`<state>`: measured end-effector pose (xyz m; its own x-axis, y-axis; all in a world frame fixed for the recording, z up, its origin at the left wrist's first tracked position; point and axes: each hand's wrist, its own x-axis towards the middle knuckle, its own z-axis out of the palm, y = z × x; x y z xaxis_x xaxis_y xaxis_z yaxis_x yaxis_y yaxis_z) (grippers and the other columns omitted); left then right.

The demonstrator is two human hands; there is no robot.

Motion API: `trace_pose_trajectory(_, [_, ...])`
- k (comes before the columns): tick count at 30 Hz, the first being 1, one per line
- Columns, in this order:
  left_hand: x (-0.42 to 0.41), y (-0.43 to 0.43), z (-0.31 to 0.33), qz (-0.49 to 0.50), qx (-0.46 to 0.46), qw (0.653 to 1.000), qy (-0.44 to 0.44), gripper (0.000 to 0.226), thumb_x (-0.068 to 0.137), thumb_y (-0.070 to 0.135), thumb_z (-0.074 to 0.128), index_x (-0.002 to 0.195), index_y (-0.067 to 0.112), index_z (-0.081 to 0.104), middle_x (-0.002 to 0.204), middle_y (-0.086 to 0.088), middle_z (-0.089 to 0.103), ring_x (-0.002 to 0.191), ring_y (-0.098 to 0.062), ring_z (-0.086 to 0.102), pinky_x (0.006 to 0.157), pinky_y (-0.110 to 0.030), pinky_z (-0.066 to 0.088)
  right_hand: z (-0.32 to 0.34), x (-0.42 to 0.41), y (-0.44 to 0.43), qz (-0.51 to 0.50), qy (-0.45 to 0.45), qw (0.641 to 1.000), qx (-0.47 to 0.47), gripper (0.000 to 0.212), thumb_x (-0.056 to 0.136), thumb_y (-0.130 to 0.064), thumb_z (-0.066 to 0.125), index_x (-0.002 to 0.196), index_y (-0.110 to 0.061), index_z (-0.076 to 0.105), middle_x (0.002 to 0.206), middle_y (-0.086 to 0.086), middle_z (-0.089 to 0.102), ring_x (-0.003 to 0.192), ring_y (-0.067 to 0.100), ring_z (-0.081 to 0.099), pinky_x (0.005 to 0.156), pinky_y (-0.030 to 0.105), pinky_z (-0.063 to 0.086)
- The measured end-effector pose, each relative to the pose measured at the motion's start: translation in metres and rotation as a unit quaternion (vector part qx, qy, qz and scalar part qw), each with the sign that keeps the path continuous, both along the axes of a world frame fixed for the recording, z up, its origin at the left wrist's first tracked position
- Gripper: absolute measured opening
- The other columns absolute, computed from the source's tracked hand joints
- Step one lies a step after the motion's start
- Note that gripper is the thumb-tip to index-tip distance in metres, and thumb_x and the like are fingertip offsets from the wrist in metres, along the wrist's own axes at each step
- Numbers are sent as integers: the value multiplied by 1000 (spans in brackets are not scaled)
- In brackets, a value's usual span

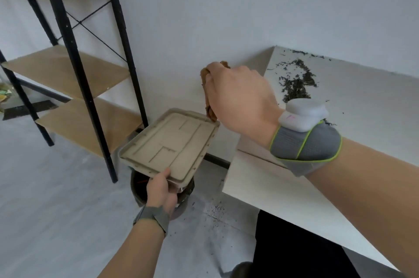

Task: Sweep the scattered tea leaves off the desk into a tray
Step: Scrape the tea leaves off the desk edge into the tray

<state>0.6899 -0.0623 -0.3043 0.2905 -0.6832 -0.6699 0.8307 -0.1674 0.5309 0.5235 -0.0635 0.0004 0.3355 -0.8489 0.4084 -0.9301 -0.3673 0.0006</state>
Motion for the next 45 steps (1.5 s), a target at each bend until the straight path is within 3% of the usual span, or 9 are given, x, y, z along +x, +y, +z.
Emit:
trace_pose_trajectory(4, [-34,-24,60,-23,-75,997,-5,31,100,0,58,129,11,64,111,-9,78,87,-24,78,62,-36,63,25,-69,-26,-24,-47,998,-14,27,106,-28,29,105,-16,54,80,6,64,65,35,60,61,45,54])
trace_pose_trajectory(11, [-64,-32,126,-40,-122,989,-70,17,99,5,61,113,13,68,106,-7,79,99,-29,76,86,-49,60,23,-205,-98,-180,-94,978,43,36,106,-36,26,113,-19,57,94,16,66,79,41,62,73,47,55])
trace_pose_trajectory(15, [-80,-40,147,-43,-122,987,-92,23,99,8,61,122,9,66,115,-9,77,102,-33,75,97,-55,55,13,-277,-135,-277,-131,948,88,34,104,-30,28,109,-15,59,102,18,66,89,41,60,78,42,50])
trace_pose_trajectory(18, [-92,-47,158,-37,-120,988,-91,30,101,6,58,131,5,63,123,-16,72,108,-38,71,101,-59,51,0,-302,-153,-304,-123,939,103,36,106,-30,29,124,-14,57,112,22,64,97,43,60,83,42,50])
trace_pose_trajectory(23, [-107,-51,177,-41,-124,987,-95,37,103,7,55,139,10,59,130,-15,69,113,-39,67,96,-57,53,-18,-301,-176,-213,-57,970,103,36,108,-38,27,134,-24,47,109,16,65,94,39,62,81,42,51])
trace_pose_trajectory(28, [-117,-51,184,-48,-116,984,-124,38,100,4,60,137,6,60,124,-19,69,96,-35,69,61,-44,63,-22,-287,-205,-135,-8,987,88,28,107,-36,30,126,-24,47,112,6,64,97,35,62,78,41,51])
trace_pose_trajectory(34, [-119,-50,186,-38,-108,985,-133,41,98,-2,60,139,1,57,122,-21,68,89,-32,68,46,-35,60,-23,-265,-221,-80,-11,991,105,20,107,-29,32,117,-19,46,103,7,61,87,32,58,79,46,51])
trace_pose_trajectory(37, [-117,-48,185,-40,-105,986,-127,40,97,-1,61,137,-1,58,114,-18,71,88,-30,69,45,-33,59,-23,-246,-214,-47,-18,992,117,22,108,-27,33,122,-19,48,103,8,62,88,33,59,81,47,51])
trace_pose_trajectory(45, [-115,-43,189,-54,-117,982,-137,38,99,3,61,136,1,58,123,-20,71,97,-32,72,55,-36,61,-25,-211,-156,86,-34,986,135,25,109,-30,34,127,-28,51,115,-1,64,100,25,60,86,42,48])
